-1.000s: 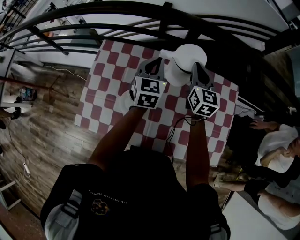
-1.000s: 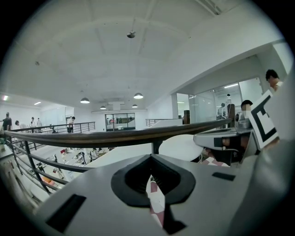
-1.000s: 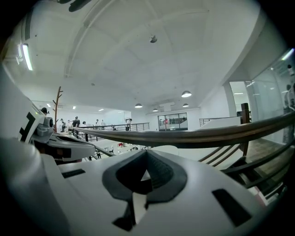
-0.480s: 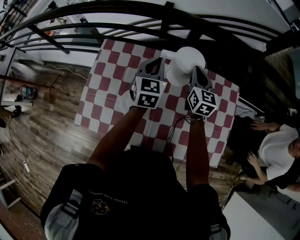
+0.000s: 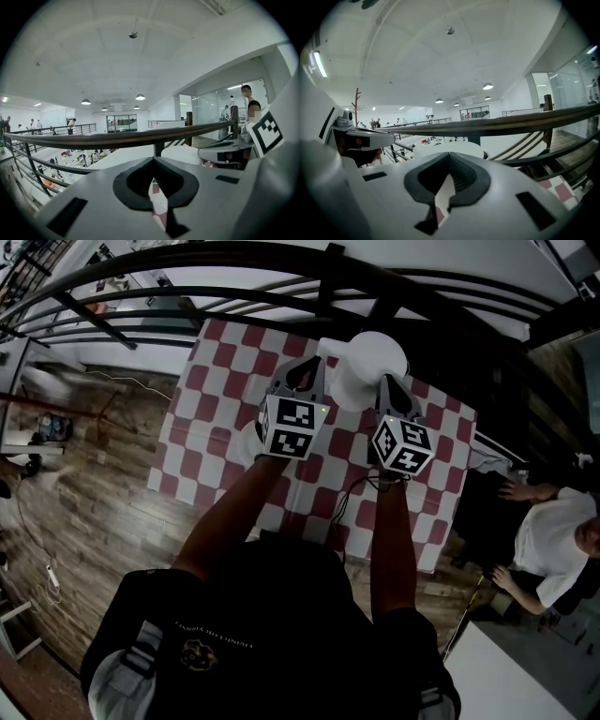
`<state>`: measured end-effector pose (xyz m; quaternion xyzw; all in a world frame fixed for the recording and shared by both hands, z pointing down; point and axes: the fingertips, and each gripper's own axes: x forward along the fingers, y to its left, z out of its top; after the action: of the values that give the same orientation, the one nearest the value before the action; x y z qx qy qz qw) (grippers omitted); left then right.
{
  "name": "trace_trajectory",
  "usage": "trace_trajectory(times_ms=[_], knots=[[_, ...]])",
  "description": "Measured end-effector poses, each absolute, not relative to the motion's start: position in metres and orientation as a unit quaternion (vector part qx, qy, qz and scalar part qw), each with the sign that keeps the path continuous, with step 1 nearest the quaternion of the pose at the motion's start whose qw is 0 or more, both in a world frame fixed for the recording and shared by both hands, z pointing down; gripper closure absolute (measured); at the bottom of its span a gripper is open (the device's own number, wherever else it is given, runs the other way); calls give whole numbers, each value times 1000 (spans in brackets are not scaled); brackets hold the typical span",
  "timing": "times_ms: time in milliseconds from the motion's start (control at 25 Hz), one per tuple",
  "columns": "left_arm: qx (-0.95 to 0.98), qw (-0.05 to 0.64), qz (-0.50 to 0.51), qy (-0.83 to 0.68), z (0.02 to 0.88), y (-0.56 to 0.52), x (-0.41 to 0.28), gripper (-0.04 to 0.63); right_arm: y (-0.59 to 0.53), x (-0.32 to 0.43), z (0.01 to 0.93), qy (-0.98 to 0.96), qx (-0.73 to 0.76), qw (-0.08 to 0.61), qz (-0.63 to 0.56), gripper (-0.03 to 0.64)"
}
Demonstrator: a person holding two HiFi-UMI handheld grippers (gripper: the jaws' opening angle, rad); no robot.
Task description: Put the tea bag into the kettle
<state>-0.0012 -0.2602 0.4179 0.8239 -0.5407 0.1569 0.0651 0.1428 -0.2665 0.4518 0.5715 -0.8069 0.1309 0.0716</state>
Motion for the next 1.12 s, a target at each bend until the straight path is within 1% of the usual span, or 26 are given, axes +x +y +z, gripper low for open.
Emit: trace_trajectory(times_ms=[240,480,800,1120], knots=[[828,69,150,-536,414,-244,-4,591,-237,137,446,-815,561,75,128,604],[829,68,141,-536,398,-212,-23,591,-193,131,432,-821,554,70,119,604],[836,62,127,-531,379,-144,-42,591,-120,124,412,-823,553,69,108,604],[840,63,129,-524,380,-65,-60,591,-39,101,396,-827,549,68,100,604]])
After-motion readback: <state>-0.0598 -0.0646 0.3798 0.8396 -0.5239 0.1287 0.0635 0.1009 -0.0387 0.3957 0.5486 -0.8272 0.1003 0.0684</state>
